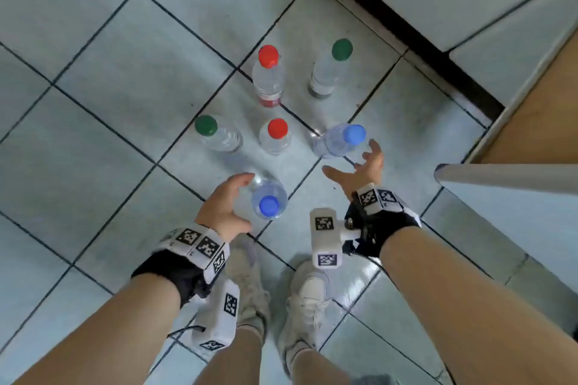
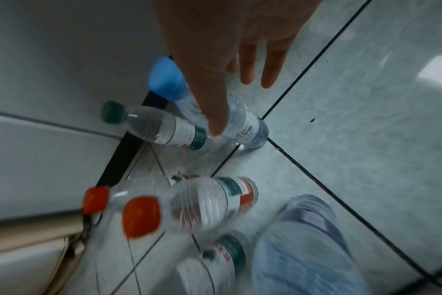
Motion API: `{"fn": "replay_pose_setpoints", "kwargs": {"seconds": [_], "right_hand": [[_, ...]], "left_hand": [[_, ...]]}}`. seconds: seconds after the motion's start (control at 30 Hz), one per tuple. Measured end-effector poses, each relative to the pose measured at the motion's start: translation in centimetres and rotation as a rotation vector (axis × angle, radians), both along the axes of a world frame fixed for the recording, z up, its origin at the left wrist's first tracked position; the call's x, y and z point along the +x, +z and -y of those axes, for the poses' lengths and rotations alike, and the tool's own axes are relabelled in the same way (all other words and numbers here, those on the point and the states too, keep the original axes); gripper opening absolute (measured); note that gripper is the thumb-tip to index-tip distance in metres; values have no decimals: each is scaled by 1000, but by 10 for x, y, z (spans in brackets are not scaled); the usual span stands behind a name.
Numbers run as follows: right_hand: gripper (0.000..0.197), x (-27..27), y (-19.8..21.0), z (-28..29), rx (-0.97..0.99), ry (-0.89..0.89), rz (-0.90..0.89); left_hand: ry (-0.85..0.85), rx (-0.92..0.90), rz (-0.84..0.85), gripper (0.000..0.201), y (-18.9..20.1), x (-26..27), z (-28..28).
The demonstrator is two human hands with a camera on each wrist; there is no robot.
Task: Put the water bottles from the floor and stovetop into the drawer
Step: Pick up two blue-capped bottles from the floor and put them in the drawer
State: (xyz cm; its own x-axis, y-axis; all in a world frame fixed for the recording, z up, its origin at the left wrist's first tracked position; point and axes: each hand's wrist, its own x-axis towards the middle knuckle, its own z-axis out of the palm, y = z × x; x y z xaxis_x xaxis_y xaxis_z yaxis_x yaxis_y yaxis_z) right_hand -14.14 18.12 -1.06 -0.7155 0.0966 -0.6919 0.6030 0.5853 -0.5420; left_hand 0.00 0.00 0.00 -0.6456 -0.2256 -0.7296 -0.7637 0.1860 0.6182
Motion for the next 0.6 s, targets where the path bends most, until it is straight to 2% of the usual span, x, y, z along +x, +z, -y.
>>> {"fn": "replay_pose_setpoints", "kwargs": {"seconds": [0.07, 0.13, 0.17, 0.27, 0.33, 0.43, 0.5, 0.6], "right_hand": [[106, -14, -19, 3, 0, 36, -97], [106, -30, -38, 7, -3, 93, -113], [99, -37, -44, 9, -30, 109, -95], [48, -51, -53, 13, -33, 226, -79], [43, -51, -49, 16, 6, 319, -27], [50, -36, -28, 12, -21, 292, 11], [58, -20, 0, 9, -39, 284, 30], [58, 3, 61, 9, -99, 275, 48]], "left_hand": [[-52, -6, -53, 90, -17, -6, -9], [-54, 72, -105, 93, -31, -11, -18], [-46, 108, -125, 91, -38, -13, -22], [11, 102, -144, 72, -45, -13, -28], [70, 48, -145, 62, -37, -16, -28], [202, 30, -85, 51, -12, -19, -20], [278, 61, -50, 45, 15, -17, -14], [335, 75, -53, 43, 70, -10, -3]]}}
